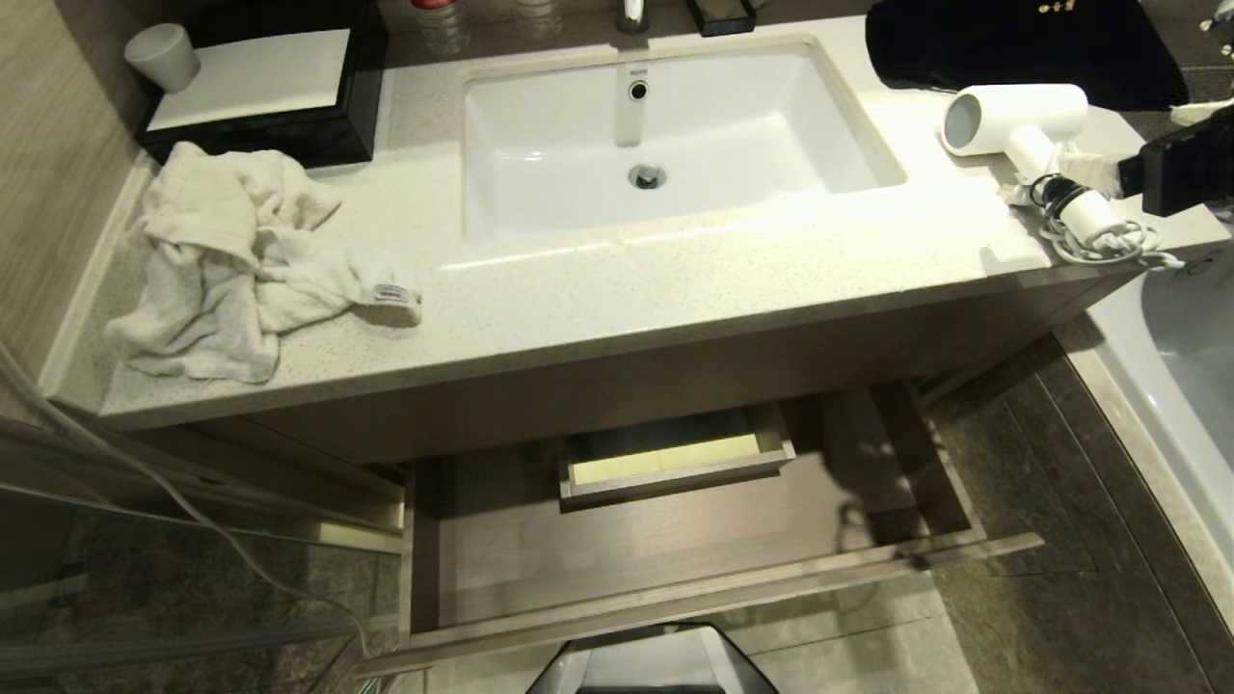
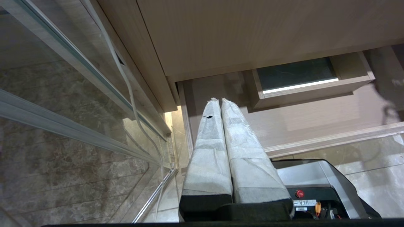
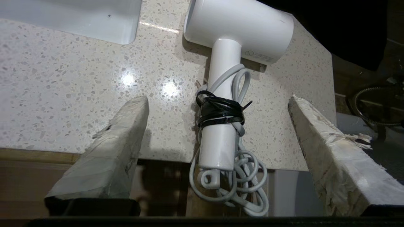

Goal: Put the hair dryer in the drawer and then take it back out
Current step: Place it on the countertop, then close the drawer

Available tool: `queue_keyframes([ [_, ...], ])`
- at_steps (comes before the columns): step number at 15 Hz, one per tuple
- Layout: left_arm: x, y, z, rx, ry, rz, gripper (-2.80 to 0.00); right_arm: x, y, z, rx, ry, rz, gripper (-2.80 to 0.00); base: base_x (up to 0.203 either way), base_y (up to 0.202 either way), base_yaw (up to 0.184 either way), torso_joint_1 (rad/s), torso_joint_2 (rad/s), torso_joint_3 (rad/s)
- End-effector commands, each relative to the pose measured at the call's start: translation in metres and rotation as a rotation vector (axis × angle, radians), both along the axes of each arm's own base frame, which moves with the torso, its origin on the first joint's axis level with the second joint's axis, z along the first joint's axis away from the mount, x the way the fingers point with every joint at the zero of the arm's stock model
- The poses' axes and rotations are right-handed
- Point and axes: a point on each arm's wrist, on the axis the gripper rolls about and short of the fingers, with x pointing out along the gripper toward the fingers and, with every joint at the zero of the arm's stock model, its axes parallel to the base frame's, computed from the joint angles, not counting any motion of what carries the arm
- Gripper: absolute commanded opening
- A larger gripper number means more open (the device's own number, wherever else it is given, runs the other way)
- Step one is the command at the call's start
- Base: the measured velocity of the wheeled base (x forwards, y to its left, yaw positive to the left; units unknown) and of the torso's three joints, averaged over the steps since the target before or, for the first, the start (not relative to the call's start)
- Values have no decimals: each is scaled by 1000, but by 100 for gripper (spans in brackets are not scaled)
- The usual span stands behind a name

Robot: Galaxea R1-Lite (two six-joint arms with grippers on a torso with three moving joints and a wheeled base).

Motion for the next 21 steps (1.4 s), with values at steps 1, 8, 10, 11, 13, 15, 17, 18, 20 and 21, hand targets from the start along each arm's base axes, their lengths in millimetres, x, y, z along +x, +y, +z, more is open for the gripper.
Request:
queue_keyframes([
  [1, 0, 0, 0, 0, -3, 0, -280, -24, 3, 9, -5, -29, -2, -280, 0, 0, 0, 0, 0, 0],
  [8, 0, 0, 0, 0, -1, 0, -280, -126, 16, -64, 25, 268, -6, -280, 0, 0, 0, 0, 0, 0],
  [10, 0, 0, 0, 0, -2, 0, -280, -144, 18, -106, 44, 442, -16, -280, 0, 0, 0, 0, 0, 0],
  [11, 0, 0, 0, 0, -3, 0, -280, -150, 18, -120, 50, 514, -41, -280, 0, 0, 0, 0, 0, 0],
  [13, 0, 0, 0, 0, -1, 0, -280, -152, 17, -133, 51, 581, -98, -280, 0, 0, 0, 0, 0, 0],
  [15, 0, 0, 0, 0, 0, 0, -280, -151, 16, -150, 87, 650, -181, -280, 0, 0, 0, 0, 0, 0],
  [17, 0, 0, 0, 0, -1, 0, -280, -150, 15, -159, 130, 691, -231, -280, 0, 0, 0, 0, 0, 0],
  [18, 0, 0, 0, 0, -1, 0, -280, -151, 15, -162, 121, 701, -251, -280, 0, 0, 0, 0, 0, 0],
  [20, 0, 0, 0, 0, 0, 0, -280, -153, 13, -168, 80, 722, -360, -280, 0, 0, 0, 0, 0, 0],
  [21, 0, 0, 0, 0, 0, 0, -280, -153, 13, -170, 75, 728, -372, -280, 0, 0, 0, 0, 0, 0],
])
